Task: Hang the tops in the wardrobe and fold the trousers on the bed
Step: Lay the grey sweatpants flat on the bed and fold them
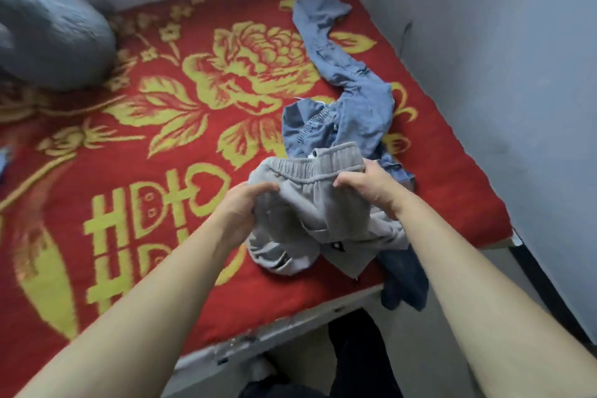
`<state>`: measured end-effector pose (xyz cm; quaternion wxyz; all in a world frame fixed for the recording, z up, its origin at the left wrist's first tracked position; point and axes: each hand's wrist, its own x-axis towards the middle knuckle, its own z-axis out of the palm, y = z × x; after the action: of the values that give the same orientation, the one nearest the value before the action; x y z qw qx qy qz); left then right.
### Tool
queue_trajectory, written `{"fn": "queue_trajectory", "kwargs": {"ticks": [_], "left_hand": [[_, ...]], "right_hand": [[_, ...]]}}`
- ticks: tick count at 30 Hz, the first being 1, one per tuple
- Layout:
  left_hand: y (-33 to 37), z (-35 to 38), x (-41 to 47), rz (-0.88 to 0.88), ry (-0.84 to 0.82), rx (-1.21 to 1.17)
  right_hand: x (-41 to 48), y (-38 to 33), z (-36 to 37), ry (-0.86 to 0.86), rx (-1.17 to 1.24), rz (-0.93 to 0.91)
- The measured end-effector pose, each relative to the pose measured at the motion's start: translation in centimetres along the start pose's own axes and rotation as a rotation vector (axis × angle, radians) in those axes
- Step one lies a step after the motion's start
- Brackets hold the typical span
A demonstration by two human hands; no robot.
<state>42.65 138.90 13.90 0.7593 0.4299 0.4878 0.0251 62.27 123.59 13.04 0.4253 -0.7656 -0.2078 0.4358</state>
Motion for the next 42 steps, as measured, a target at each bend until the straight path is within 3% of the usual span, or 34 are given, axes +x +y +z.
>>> {"fn": "queue_trajectory", "kwargs": {"ticks": [3,7,10,13,16,18,21,25,30,34,38,42], "left_hand": [[2.6,-6.8,-6.8,0.077,-0.101,0.057],[5.9,-15.5,-14.9,0.341,0.030,0.209],[8.5,-20.0,-19.8,0.534,0.176,0.302],[10.9,-22.3,-23.4,0.733,0.386,0.327],[13.2,-23.5,-26.5,0.873,0.537,0.316],[14.5,-24.5,-28.2,0.944,0.592,0.244],[15.4,-25.7,-30.4,0.987,0.600,0.161],[15.4,-26.6,-32.0,0.972,0.418,0.220],[13.9,-27.4,-31.9,0.930,0.377,0.486],[13.6,-28.0,-30.5,0.862,0.397,0.519],[13.6,-27.4,-29.8,0.787,0.317,0.671],[13.3,-27.4,-29.9,0.609,0.134,0.914]], "right_hand": [[-4.0,-4.9,4.5,0.072,-0.231,-0.167],[-9.4,-12.6,9.9,0.107,-0.743,-0.471],[-13.7,-17.7,14.4,-0.007,-0.741,-0.750],[-17.6,-20.4,18.9,-0.245,-0.738,-0.865],[-19.5,-21.7,22.0,-0.255,-0.917,-0.993],[-19.9,-22.3,22.9,-0.234,-1.069,-0.973],[-19.7,-23.4,22.2,-0.289,-1.067,-0.718],[-19.8,-24.5,20.4,-0.427,-1.022,-0.425],[-20.2,-23.2,20.0,-0.400,-1.032,-0.541],[-19.7,-21.5,20.5,-0.483,-0.931,-0.354],[-19.0,-19.8,21.2,-0.538,-1.071,-0.183],[-18.3,-19.1,20.5,-0.473,-1.242,-0.233]]}}
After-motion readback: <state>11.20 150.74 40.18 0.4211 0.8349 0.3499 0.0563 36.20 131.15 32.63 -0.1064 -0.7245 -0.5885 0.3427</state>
